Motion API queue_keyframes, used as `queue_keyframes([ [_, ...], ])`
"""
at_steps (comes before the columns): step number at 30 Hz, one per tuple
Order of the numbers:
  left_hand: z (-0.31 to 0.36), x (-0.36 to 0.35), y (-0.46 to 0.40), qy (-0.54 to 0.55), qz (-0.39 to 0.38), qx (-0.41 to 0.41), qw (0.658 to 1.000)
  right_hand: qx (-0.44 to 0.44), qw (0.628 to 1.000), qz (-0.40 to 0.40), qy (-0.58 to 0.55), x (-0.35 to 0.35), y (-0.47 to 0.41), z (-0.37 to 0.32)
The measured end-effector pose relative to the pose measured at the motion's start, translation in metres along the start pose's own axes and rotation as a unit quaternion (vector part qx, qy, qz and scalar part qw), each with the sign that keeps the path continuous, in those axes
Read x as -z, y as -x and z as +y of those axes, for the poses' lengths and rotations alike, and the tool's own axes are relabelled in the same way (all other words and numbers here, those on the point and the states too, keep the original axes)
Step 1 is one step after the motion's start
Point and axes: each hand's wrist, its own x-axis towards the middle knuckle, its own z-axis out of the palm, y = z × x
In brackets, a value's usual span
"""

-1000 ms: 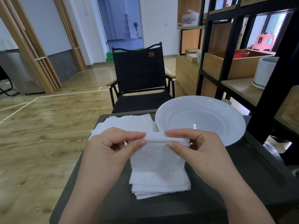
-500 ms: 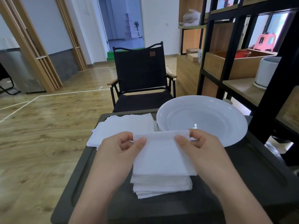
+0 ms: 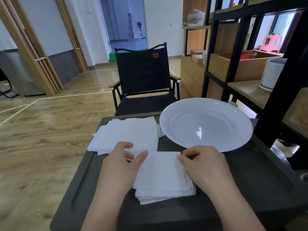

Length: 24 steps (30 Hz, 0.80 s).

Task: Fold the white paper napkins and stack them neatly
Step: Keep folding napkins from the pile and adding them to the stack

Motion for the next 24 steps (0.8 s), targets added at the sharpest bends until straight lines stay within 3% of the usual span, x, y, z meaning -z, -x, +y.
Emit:
queue_keyframes([
  [3, 0.003, 0.015, -0.001, -0.034, 0.035, 0.02, 0.999, 0.012, 0.997, 0.01, 0.078, 0.013, 0.003, 0.0],
  [6, 0.007, 0.025, 0.002, -0.081, -0.012, 0.031, 0.996, 0.004, 0.994, 0.023, 0.111, 0.021, 0.005, -0.001],
  [12, 0.027, 0.015, 0.021, -0.082, -0.101, 0.013, 0.991, -0.04, 0.994, -0.038, 0.096, 0.014, 0.001, 0.004],
  [24, 0.025, 0.014, 0.021, -0.171, -0.045, -0.046, 0.983, -0.019, 0.988, -0.11, 0.104, 0.017, 0.006, -0.007],
])
